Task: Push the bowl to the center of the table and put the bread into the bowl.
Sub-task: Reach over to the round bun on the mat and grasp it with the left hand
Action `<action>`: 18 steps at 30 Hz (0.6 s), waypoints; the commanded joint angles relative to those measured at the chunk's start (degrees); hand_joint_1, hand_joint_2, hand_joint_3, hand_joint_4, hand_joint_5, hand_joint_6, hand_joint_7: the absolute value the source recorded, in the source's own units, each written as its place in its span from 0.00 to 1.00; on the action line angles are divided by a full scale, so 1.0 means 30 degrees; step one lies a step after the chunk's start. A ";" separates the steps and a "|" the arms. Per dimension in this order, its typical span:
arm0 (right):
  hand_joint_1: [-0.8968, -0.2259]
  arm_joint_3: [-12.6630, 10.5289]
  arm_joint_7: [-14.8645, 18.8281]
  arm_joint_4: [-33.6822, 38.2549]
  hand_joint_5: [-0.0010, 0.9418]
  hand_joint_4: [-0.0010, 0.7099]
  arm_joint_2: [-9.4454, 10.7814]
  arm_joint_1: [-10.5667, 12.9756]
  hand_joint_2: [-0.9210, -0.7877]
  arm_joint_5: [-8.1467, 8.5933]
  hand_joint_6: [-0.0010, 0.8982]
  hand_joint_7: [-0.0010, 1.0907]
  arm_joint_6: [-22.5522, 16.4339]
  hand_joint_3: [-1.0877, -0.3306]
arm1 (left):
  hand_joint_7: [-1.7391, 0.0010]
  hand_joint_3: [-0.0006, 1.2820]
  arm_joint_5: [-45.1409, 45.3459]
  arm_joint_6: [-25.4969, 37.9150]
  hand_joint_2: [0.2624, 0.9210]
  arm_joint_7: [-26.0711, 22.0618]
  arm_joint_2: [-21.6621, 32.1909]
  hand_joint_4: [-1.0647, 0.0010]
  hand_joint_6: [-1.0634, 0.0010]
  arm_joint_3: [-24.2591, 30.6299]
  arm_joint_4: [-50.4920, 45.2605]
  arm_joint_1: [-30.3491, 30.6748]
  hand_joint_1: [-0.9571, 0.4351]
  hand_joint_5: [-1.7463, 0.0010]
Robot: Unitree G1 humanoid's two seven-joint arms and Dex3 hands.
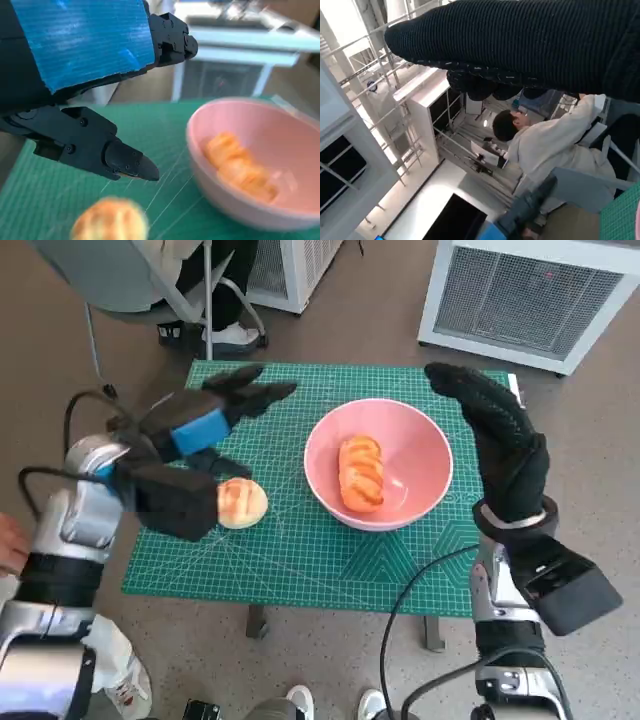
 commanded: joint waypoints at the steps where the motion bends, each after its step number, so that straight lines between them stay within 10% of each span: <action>1: 0.50 0.0048 0.0000 0.0290 0.20 0.33 -0.0008 0.0186 0.00 -0.0094 0.00 0.70 0.0157 0.38 | 0.97 0.00 -0.0073 0.0469 0.83 -0.0117 0.0273 0.93 0.80 0.0095 -0.0262 0.0521 0.51 1.00; 18: 0.50 0.0051 0.0095 0.0420 0.22 0.32 -0.0172 0.0130 0.00 -0.0098 0.00 0.70 -0.0075 0.38 | 0.97 0.00 0.1151 0.1275 0.83 0.0821 -0.0222 0.92 0.76 -0.0793 0.1066 0.1391 0.50 1.00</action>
